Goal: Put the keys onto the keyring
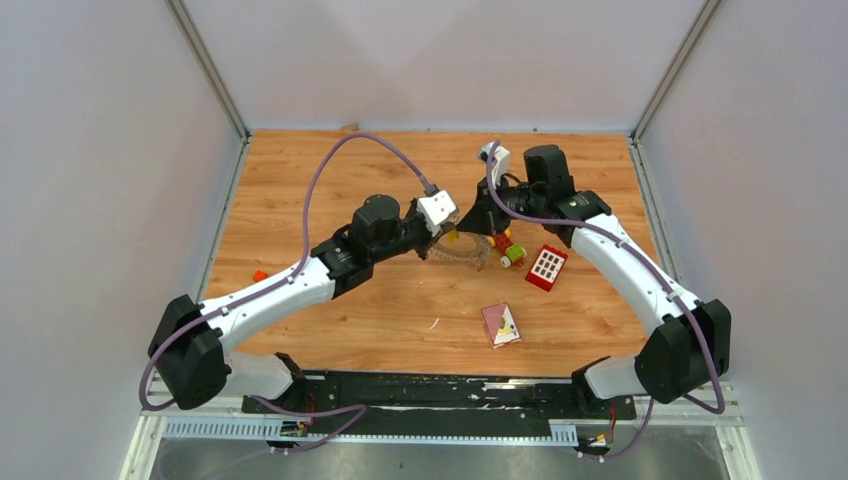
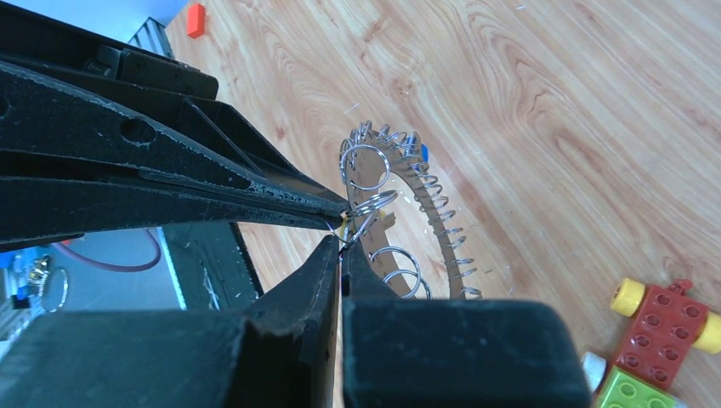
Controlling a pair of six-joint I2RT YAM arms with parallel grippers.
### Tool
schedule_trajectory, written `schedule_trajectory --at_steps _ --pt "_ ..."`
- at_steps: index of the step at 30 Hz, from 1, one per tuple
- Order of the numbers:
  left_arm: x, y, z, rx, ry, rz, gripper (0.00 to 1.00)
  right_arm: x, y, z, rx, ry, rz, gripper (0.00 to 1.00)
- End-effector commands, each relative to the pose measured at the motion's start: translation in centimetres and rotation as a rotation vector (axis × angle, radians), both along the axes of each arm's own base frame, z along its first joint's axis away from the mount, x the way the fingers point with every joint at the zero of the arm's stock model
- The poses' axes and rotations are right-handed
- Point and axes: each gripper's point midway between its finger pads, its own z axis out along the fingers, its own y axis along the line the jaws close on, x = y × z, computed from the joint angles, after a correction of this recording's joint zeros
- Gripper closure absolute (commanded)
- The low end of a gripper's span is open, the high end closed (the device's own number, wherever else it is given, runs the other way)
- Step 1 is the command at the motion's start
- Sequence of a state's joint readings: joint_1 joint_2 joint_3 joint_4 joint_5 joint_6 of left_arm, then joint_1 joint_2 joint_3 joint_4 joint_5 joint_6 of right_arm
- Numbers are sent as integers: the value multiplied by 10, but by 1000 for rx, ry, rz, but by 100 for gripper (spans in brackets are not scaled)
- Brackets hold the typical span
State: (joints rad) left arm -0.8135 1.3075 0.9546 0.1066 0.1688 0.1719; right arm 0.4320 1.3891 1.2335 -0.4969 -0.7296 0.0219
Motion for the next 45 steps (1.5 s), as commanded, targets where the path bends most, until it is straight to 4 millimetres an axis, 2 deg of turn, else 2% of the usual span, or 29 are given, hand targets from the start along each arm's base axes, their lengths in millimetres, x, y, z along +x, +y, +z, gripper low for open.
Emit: schedule_trajectory --at_steps 1,14,28,36,45 --pt "17 25 -20 98 -20 108 100 -17 11 46 143 4 99 100" --pt "18 23 -26 142 -43 108 100 -23 14 48 206 80 141 100" --pt "13 14 -29 159 -36 77 100 -23 14 54 213 78 139 100" --pt "10 13 -24 159 -58 61 100 -21 14 50 206 86 132 100" --pt "8 15 -10 142 -82 49 100 -18 8 43 198 79 119 100"
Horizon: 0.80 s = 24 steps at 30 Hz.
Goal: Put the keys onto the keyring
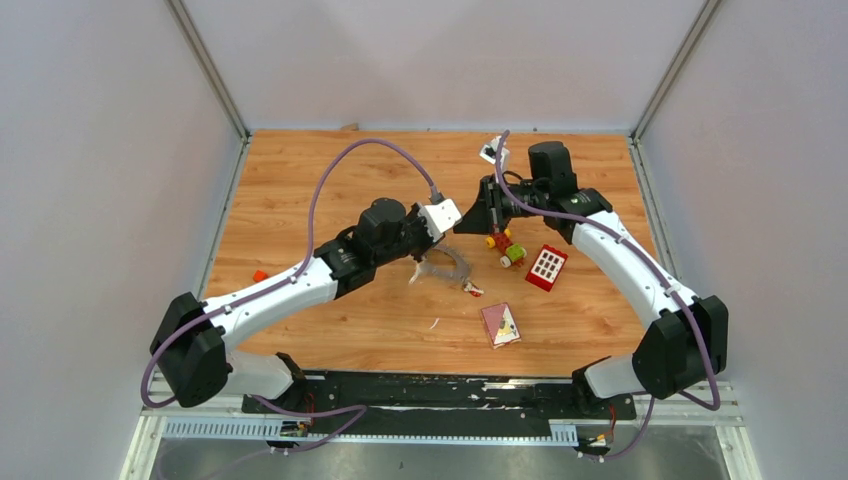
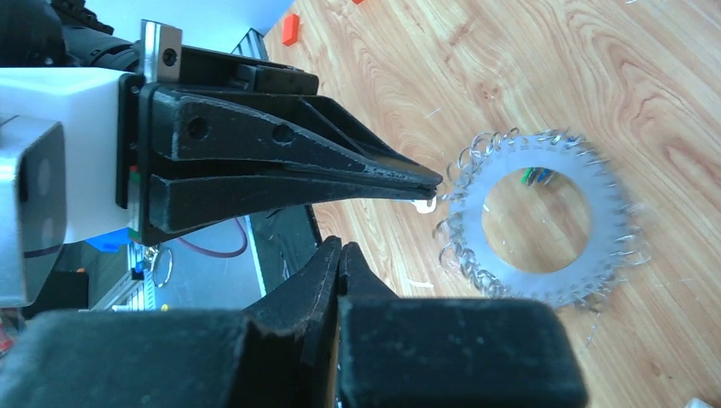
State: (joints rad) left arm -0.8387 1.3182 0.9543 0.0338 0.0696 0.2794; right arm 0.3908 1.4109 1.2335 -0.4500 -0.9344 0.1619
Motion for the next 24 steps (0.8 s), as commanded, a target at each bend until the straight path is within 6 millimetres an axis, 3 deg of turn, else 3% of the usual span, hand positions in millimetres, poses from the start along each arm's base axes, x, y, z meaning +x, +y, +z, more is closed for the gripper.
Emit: schedule_trajectory --at_steps 1,7,13,17,20,24 --pt "2 2 11 -3 -32 3 100 -3 0 25 57 -72 33 100" --pt "-4 0 10 -23 -13 -20 100 0 -4 21 45 -84 19 100" --pt "-9 12 3 20 -29 -22 100 3 -16 11 22 -128 16 100" --pt "-15 29 -13 98 -11 -41 85 3 -28 0 -48 -260 9 100" --pt "-13 51 -28 144 62 -37 76 0 -37 -1 -87 -375 -2 92" --pt "-12 87 -55 265 153 -27 54 -7 -49 6 -116 -531 -25 80"
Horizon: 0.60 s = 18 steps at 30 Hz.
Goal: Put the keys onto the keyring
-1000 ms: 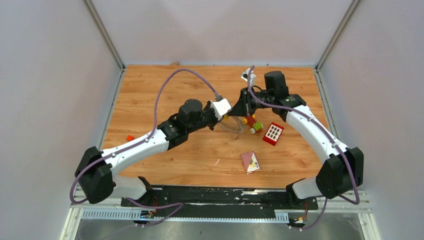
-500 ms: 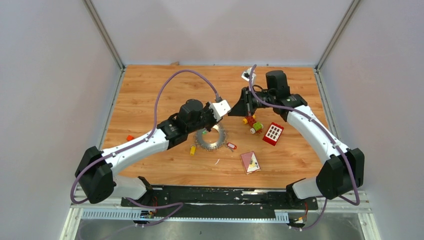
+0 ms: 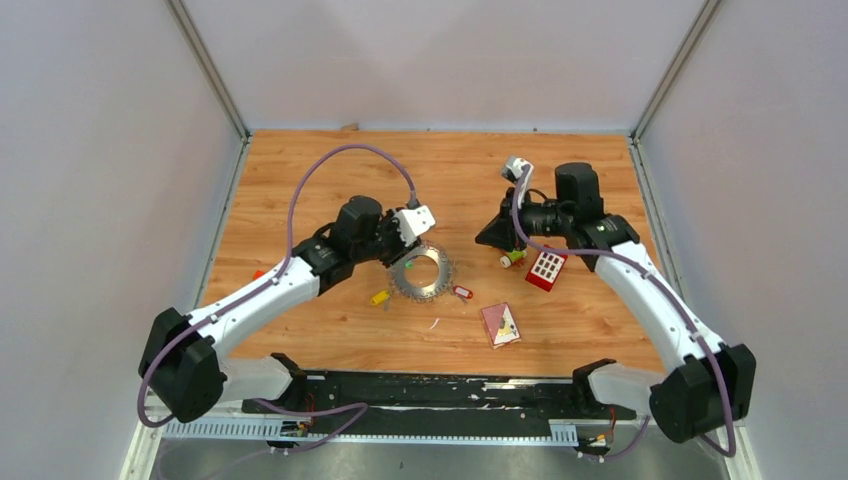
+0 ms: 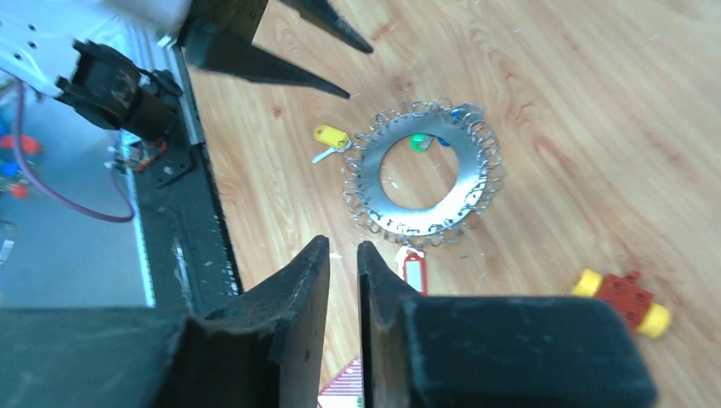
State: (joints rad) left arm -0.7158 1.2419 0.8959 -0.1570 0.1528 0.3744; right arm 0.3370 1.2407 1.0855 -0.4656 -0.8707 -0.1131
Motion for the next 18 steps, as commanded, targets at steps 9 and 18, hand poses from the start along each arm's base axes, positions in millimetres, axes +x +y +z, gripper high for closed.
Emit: schedule_trajectory --at_steps 9,18 --pt "-41 56 -101 379 284 -175 33 -13 -17 18 -41 -325 31 54" --pt "-50 57 -140 436 390 -228 41 -15 -20 8 -63 -346 29 54"
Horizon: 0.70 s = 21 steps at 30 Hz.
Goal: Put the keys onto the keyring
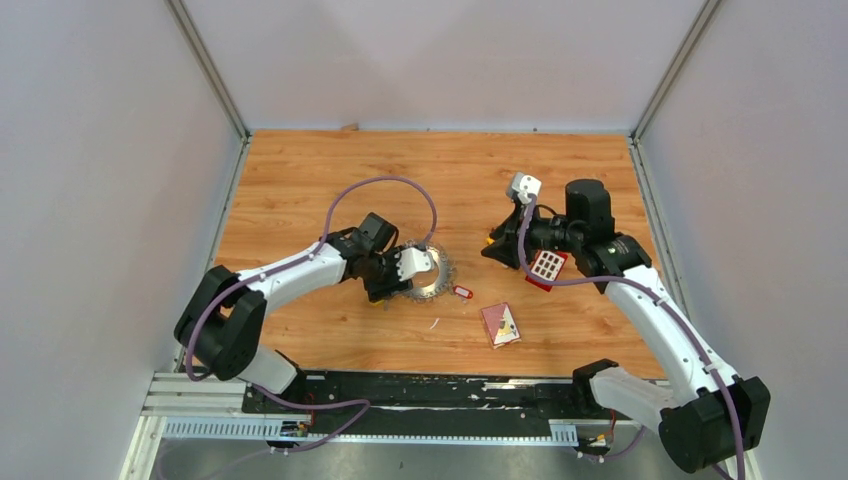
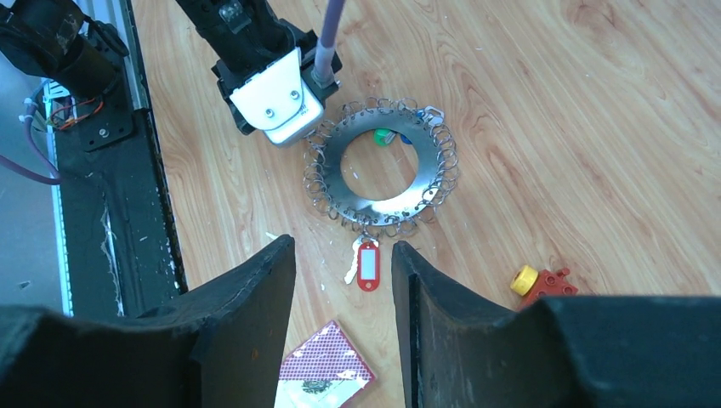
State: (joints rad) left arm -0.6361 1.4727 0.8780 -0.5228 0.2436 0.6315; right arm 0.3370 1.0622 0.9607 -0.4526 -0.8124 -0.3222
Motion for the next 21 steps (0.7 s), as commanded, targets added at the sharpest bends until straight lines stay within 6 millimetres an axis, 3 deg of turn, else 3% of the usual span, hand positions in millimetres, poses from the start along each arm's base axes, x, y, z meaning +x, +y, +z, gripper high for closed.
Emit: schedule_trajectory --at_steps 1,10,21 --pt "-6 -6 -8 -6 40 -53 43 2 -1 8 1 -83 11 54" --pt "-6 -3 -30 29 70 -51 47 1 -2 2 -6 -82 17 54" --pt "-2 -5 -33 29 61 -55 72 -1 -2 -2 -7 -75 23 54"
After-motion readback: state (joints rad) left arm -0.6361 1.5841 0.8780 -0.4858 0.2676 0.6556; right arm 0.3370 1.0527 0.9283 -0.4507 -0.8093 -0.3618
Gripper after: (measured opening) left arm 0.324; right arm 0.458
